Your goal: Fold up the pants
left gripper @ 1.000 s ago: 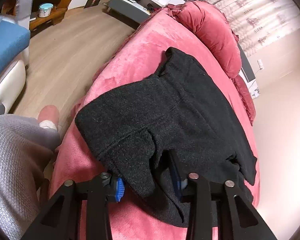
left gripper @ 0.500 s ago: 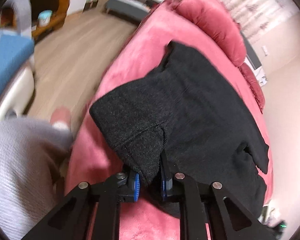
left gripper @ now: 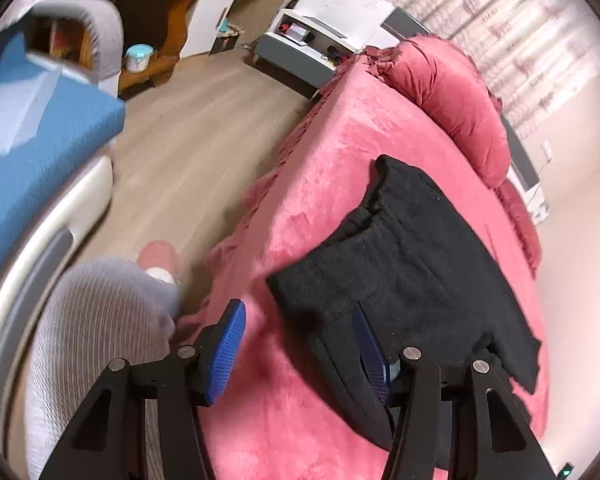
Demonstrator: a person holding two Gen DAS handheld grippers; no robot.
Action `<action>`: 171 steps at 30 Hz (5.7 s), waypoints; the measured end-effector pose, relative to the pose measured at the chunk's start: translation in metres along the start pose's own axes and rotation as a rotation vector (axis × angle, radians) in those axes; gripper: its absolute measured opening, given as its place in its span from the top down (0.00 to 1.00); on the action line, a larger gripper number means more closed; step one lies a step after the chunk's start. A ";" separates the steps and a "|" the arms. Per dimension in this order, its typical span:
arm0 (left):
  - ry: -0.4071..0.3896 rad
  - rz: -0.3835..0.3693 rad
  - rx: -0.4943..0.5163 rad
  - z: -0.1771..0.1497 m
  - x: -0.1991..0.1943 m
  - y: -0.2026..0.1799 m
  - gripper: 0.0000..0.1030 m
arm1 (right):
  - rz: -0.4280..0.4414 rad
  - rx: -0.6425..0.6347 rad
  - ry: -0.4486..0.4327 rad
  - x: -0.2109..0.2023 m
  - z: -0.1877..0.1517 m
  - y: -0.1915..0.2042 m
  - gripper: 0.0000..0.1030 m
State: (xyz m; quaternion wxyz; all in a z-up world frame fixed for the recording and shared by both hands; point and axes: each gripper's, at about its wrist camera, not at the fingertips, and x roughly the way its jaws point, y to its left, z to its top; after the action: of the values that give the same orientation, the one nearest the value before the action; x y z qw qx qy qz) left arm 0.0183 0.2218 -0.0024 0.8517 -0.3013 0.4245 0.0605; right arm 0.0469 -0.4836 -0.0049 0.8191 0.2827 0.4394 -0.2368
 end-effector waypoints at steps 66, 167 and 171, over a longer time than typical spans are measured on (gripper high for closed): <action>-0.053 0.173 0.566 0.029 0.193 -0.190 0.00 | -0.143 -0.096 -0.088 0.169 0.351 0.090 0.29; 0.169 -0.071 -0.221 0.014 0.060 -0.060 0.27 | 0.289 0.856 -0.102 0.032 0.123 -0.305 0.55; 0.179 -0.029 -0.229 0.021 0.056 -0.065 0.44 | 0.259 0.790 -0.041 0.022 0.145 -0.303 0.91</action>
State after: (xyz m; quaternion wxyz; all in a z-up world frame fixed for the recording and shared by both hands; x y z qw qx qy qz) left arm 0.0915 0.1725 -0.0052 0.7713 -0.4066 0.4847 0.0692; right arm -0.0500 -0.8039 -0.0349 0.6795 0.6233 0.2590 -0.2876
